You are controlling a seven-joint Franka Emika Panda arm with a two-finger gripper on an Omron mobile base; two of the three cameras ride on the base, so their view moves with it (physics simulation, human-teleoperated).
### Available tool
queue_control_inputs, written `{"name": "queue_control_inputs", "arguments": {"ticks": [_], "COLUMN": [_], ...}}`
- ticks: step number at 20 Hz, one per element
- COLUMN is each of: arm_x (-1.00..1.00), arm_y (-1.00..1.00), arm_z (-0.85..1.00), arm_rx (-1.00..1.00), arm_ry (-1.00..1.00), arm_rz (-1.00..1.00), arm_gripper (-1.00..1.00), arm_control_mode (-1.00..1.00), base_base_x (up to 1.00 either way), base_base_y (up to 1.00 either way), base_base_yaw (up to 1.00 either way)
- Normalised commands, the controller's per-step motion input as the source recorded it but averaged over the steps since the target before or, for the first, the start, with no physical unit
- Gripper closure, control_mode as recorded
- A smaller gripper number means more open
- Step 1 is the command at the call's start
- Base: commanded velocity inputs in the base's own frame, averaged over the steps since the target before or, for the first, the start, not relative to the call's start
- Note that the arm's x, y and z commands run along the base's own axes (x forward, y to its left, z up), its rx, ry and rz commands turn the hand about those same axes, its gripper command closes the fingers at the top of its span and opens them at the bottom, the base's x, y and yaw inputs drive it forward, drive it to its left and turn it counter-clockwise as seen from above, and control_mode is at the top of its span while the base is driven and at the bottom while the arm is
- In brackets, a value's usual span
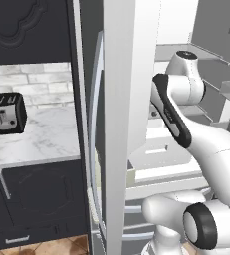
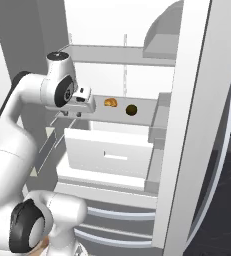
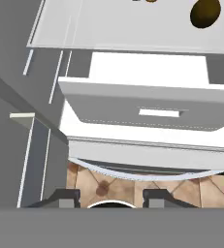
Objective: Pick avocado from the fridge and place it on the plate on the counter.
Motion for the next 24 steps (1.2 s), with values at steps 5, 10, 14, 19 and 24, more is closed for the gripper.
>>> {"name": "queue_control_inputs", "arguments": {"ticks": [5,10,14,19,24], "arm_x": [-0.06,-0.11,0.00,0.00,0.12], "arm_y": [-0.08,-0.06,-0.12,-0.40,-0.48], "arm_z": [0.00,0.00,0.00,0.00,0.00], "arm_rx": [-0.01,-0.06,-0.01,0.00,0.00], "arm_ry": [-0.25,-0.49,-0.13,0.00,0.00], "arm_rz": [0.00,-0.06,-0.05,-0.14,-0.15], "arm_gripper": [-1.00,-1.00,-1.00,-1.00,-1.00], "arm_control_mode": [-1.00,-1.00,-1.00,-1.00,-1.00], "base_base_x": [0.00,0.00,0.00,0.00,0.00], "base_base_y": [0.00,0.00,0.00,0.00,0.00], "base_base_yaw": [0.00,0.00,0.00,0.00,0.00]}}
